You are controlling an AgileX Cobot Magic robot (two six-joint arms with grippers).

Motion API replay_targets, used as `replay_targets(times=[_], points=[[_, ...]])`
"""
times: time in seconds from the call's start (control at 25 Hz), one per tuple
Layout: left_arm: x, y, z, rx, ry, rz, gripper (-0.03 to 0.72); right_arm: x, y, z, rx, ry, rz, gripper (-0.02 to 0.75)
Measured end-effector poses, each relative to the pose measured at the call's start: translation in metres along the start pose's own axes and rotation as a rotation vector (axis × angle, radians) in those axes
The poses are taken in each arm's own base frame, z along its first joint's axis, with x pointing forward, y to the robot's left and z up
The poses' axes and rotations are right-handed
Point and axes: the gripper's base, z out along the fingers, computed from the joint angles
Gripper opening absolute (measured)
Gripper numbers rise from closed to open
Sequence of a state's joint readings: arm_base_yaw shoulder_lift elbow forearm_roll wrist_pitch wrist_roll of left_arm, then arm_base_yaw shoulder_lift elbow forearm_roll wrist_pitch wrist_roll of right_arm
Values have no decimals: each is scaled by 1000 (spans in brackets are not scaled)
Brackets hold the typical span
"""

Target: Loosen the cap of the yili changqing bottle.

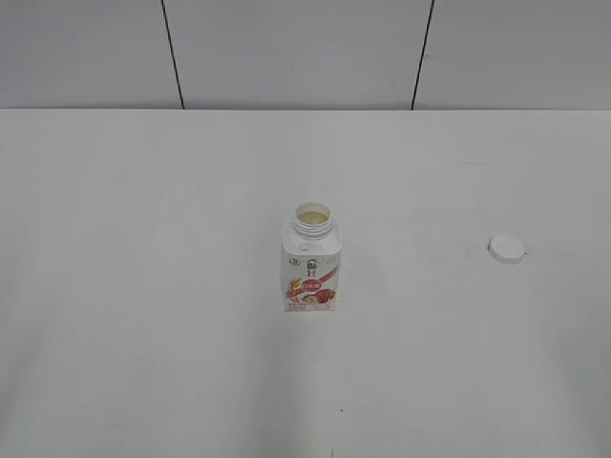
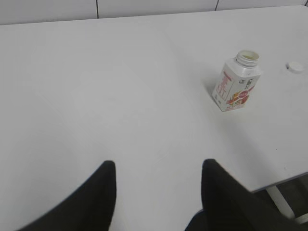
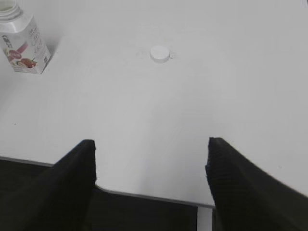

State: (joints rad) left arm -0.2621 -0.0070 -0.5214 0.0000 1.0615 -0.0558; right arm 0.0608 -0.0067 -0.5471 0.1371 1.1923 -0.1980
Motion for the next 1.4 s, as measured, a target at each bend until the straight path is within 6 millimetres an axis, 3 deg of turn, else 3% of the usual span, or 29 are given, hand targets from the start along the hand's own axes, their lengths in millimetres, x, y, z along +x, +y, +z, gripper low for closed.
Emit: replay_targets(times=[0.52,0.92,1.4], points=[[0,-1,0,2,0,-4,365,-2,-3,7,27,-54,-5,566],[0,-2,0,-159,-10,-83,365,-2,-3,7,26,-58,12,566],[0,-3,0,-170,-10,-91,365,-3,-3,7,28,-58,15,566]])
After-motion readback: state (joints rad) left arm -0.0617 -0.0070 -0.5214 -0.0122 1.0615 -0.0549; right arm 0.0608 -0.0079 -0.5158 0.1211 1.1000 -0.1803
